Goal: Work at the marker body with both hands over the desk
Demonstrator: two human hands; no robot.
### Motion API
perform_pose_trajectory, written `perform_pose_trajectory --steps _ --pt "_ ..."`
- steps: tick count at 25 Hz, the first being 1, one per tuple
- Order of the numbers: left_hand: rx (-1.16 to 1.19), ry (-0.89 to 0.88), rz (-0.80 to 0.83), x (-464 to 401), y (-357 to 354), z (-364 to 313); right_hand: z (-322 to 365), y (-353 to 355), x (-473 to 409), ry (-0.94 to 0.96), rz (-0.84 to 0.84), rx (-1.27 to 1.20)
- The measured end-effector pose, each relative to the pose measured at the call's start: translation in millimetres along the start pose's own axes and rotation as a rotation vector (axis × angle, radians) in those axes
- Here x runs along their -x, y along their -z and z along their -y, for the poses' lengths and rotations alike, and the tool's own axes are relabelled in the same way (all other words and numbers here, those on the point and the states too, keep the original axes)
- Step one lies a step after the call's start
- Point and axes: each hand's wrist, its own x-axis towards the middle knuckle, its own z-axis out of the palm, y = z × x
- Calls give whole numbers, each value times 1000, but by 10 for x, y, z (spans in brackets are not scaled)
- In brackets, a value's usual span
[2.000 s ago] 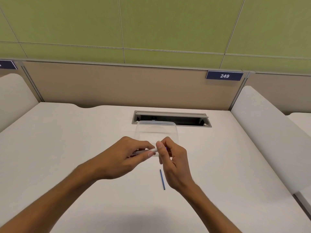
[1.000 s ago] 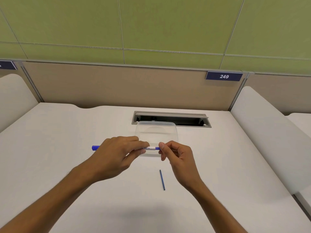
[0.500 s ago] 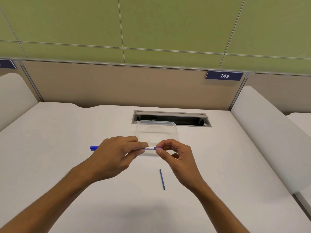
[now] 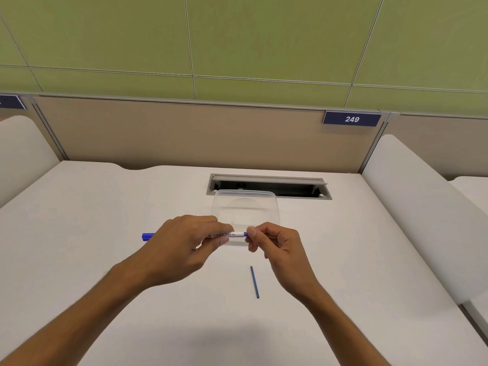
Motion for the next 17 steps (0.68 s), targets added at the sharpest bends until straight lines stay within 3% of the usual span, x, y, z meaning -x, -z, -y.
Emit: perform_pose_trajectory --steps 12,17 --pt "-50 10 1 5 -38 39 -22 5 -3 2 -62 63" --pt "-48 2 3 18 -42 47 -67 32 -9 -11 8 49"
